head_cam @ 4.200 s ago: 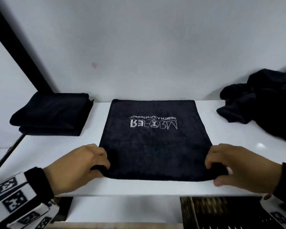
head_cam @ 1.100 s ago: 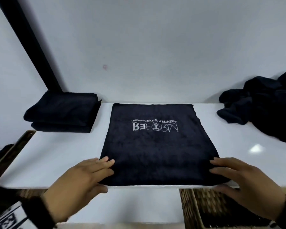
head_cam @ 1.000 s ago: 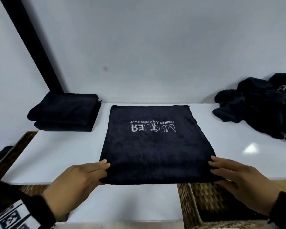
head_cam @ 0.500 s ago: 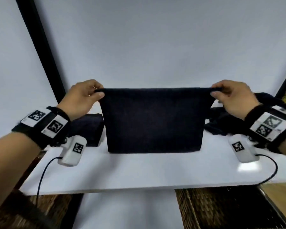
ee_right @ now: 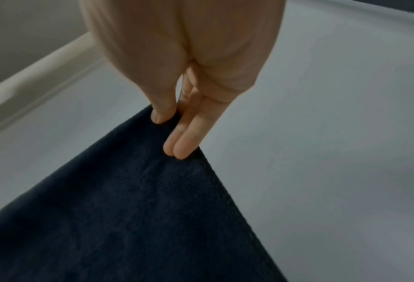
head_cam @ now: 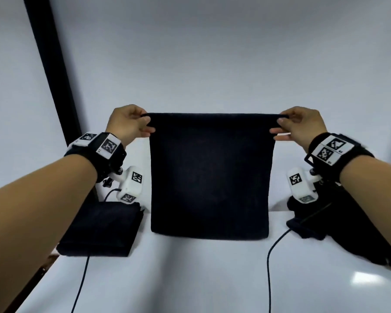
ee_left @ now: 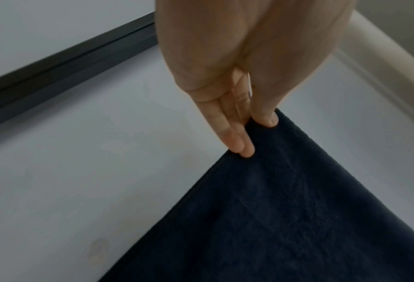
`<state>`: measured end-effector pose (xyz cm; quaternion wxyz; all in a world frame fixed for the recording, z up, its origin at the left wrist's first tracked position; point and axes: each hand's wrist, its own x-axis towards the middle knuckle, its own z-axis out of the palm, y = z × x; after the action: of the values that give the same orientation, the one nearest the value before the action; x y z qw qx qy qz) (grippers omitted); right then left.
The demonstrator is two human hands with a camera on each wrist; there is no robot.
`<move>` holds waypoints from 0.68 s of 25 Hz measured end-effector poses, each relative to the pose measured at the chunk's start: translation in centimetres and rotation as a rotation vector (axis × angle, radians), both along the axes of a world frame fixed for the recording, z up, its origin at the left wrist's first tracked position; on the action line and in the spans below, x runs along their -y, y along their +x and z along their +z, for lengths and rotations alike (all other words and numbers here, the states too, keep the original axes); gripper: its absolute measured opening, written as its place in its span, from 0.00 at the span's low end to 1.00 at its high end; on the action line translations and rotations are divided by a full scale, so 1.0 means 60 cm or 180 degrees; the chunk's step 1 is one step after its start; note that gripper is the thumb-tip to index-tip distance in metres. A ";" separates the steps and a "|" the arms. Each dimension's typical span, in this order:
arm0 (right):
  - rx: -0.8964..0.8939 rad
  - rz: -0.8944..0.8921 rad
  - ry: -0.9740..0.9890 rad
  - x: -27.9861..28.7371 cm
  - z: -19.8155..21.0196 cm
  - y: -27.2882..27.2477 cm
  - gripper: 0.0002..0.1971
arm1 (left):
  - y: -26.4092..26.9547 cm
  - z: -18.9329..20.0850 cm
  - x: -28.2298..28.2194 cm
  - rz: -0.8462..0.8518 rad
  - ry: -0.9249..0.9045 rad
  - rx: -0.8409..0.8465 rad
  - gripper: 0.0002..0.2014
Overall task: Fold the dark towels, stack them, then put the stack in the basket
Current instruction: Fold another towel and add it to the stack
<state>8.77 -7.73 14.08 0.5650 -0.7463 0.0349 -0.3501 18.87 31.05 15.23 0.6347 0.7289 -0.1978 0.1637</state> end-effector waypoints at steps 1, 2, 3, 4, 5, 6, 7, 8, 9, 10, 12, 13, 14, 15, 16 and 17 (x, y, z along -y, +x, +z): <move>0.0060 0.0004 -0.0015 0.004 0.007 0.001 0.03 | 0.001 0.008 0.001 -0.0028 0.0001 0.0056 0.10; 0.0114 0.0006 -0.0030 0.007 0.014 -0.002 0.05 | -0.001 0.016 -0.001 -0.0057 0.0010 0.0110 0.10; 0.0168 0.0011 -0.0043 0.008 0.020 -0.008 0.05 | -0.007 0.021 -0.002 -0.0066 0.0023 0.0170 0.09; 0.0214 0.0020 -0.0057 0.008 0.024 -0.018 0.05 | -0.016 0.022 -0.006 -0.0061 0.0014 0.0227 0.08; 0.0260 0.0027 -0.0078 0.008 0.025 -0.032 0.05 | -0.026 0.021 -0.010 -0.0066 -0.0008 0.0285 0.08; 0.0289 0.0028 -0.0100 0.006 0.021 -0.050 0.05 | -0.042 0.016 -0.014 -0.0075 -0.0043 0.0344 0.07; 0.0306 0.0033 -0.0129 0.003 0.014 -0.072 0.06 | -0.060 0.009 -0.020 -0.0061 -0.0061 0.0404 0.07; 0.0281 0.0039 -0.0154 -0.005 -0.001 -0.098 0.06 | -0.085 -0.005 -0.030 -0.0012 -0.0006 0.0437 0.06; 0.0230 0.0035 -0.0167 -0.013 -0.020 -0.129 0.06 | -0.114 -0.026 -0.043 0.0055 0.0121 0.0462 0.06; 0.0165 0.0033 -0.0194 -0.019 -0.044 -0.162 0.06 | -0.148 -0.049 -0.057 0.0100 0.0301 0.0475 0.06; -0.0068 0.0118 -0.0195 -0.035 -0.108 -0.240 0.06 | -0.223 -0.118 -0.096 0.0064 0.0681 0.0369 0.08; -0.0207 0.0230 -0.0158 -0.043 -0.145 -0.280 0.04 | -0.260 -0.154 -0.116 -0.0035 0.0876 0.0251 0.09; -0.0407 0.0335 -0.0153 -0.054 -0.185 -0.322 0.03 | -0.298 -0.192 -0.134 -0.0167 0.1136 0.0118 0.10; -0.0665 0.0400 -0.0208 -0.070 -0.222 -0.361 0.11 | -0.329 -0.230 -0.152 -0.0316 0.1397 0.0009 0.11; -0.0912 0.0434 -0.0293 -0.082 -0.262 -0.395 0.21 | -0.356 -0.266 -0.168 -0.0458 0.1594 -0.0072 0.11; -0.1151 0.0475 -0.0323 -0.094 -0.298 -0.423 0.30 | -0.377 -0.298 -0.181 -0.0595 0.1709 -0.0207 0.08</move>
<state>-16.60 -2.08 -3.78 0.5355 -0.8251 0.0627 -0.1688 -3.75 41.92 -2.63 0.4373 0.8543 -0.2799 0.0228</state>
